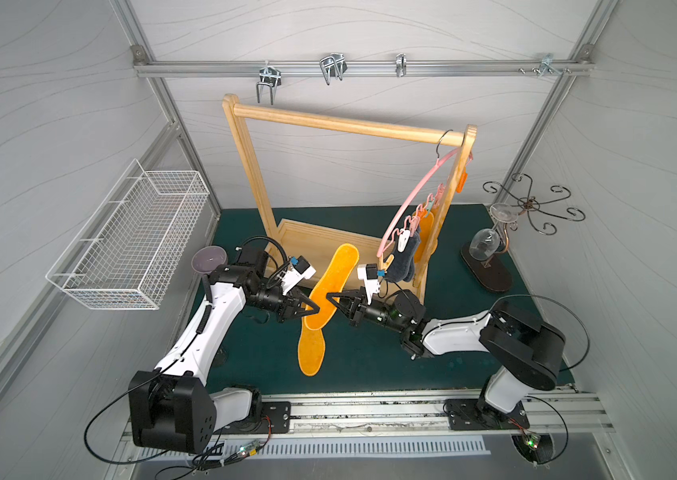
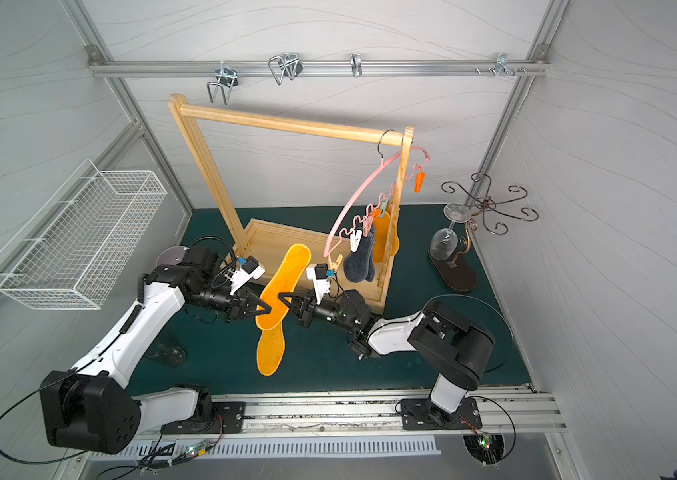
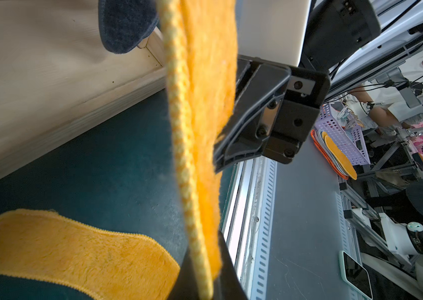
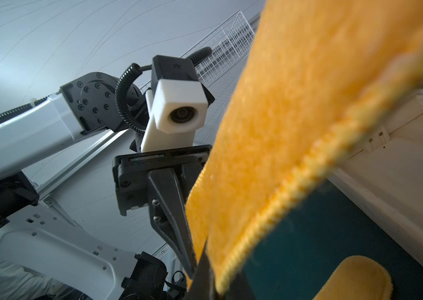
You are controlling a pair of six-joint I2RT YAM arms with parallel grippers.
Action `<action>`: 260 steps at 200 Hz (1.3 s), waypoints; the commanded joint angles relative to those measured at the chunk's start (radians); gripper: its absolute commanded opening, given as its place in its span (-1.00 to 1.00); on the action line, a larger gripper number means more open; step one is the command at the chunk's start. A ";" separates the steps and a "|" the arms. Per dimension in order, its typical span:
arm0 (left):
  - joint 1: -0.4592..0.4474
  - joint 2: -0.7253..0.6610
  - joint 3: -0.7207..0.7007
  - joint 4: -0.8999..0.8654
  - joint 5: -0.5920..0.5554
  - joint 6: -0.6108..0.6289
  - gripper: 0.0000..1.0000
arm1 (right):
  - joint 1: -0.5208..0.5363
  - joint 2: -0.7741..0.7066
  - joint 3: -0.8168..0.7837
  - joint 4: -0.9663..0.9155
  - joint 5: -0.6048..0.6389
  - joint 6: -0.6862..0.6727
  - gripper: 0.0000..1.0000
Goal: Take the shoe insoles off the hanger
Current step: Place the insole at the center of the board.
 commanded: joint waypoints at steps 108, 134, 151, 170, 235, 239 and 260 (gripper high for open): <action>0.209 -0.108 0.004 0.320 -0.447 -0.297 -0.21 | 0.104 0.367 0.233 -0.202 -0.067 0.351 -1.00; 0.213 -0.087 -0.005 0.379 -0.532 -0.333 -0.21 | 0.115 0.391 0.292 -0.328 -0.095 0.374 -1.00; 0.216 -0.081 -0.018 0.400 -0.539 -0.338 -0.21 | 0.120 0.407 0.352 -0.477 -0.124 0.410 -1.00; 0.216 -0.077 -0.031 0.417 -0.552 -0.345 -0.21 | 0.123 0.434 0.404 -0.538 -0.163 0.414 -1.00; 0.223 -0.073 -0.064 0.444 -0.630 -0.337 -0.22 | 0.141 0.491 0.562 -0.790 -0.190 0.377 -1.00; 0.223 -0.072 -0.067 0.446 -0.628 -0.337 -0.22 | 0.142 0.500 0.577 -0.805 -0.192 0.376 -1.00; 0.223 -0.062 -0.067 0.447 -0.625 -0.339 -0.23 | 0.143 0.535 0.659 -0.870 -0.213 0.366 -1.00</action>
